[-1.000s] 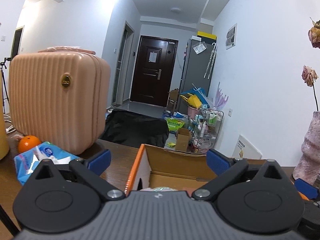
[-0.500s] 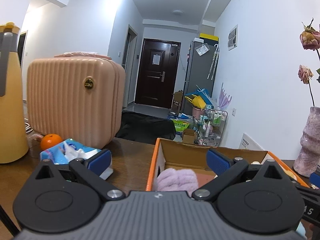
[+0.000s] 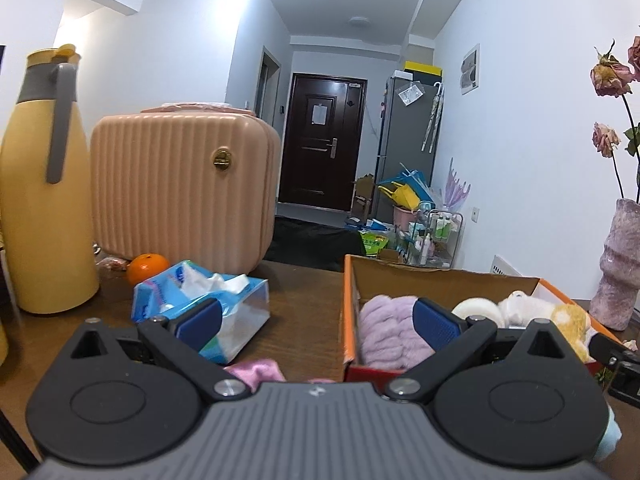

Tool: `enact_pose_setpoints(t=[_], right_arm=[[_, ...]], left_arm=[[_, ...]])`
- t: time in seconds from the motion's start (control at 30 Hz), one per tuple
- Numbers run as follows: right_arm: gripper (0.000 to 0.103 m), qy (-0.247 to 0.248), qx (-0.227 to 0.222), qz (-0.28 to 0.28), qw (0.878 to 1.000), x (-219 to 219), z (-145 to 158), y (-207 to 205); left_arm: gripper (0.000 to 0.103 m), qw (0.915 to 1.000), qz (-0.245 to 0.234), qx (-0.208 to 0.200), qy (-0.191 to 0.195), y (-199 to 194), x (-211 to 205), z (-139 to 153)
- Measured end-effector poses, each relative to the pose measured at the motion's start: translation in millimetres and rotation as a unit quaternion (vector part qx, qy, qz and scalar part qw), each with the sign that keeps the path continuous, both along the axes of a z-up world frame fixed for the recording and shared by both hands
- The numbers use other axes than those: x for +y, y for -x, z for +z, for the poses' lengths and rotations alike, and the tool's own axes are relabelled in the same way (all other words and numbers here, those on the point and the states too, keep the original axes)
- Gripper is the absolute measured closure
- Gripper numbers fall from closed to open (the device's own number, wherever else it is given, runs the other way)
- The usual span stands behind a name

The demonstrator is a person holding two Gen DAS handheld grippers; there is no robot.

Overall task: Organize soft objects
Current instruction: 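Move both tools back toward the pink satin bow and light-blue plush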

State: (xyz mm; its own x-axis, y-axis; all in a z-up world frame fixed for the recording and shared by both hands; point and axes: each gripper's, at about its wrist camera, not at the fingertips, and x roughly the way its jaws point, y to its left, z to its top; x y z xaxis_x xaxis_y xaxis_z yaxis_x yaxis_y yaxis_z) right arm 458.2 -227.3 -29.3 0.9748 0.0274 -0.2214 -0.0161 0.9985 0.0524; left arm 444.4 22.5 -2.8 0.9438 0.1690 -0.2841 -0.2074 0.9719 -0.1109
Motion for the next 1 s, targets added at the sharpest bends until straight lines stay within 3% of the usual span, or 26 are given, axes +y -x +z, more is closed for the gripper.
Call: enact_pose_setpoints(t=[0.63,1.0], right_arm=[[0.000,0.009,0.036,0.002,0.999,-18.4,-4.9,46.3],[0.000,0.014,0.051,-0.005,0.999,-22.1,-7.8,54.3]], left_arm=[[0.000,0.9992,-0.017,0.034,-0.016,46.8,19.7,-9.6],[0.000,0.9977,-0.029,0.060,-0.013,51.7,22.2,-19.7]])
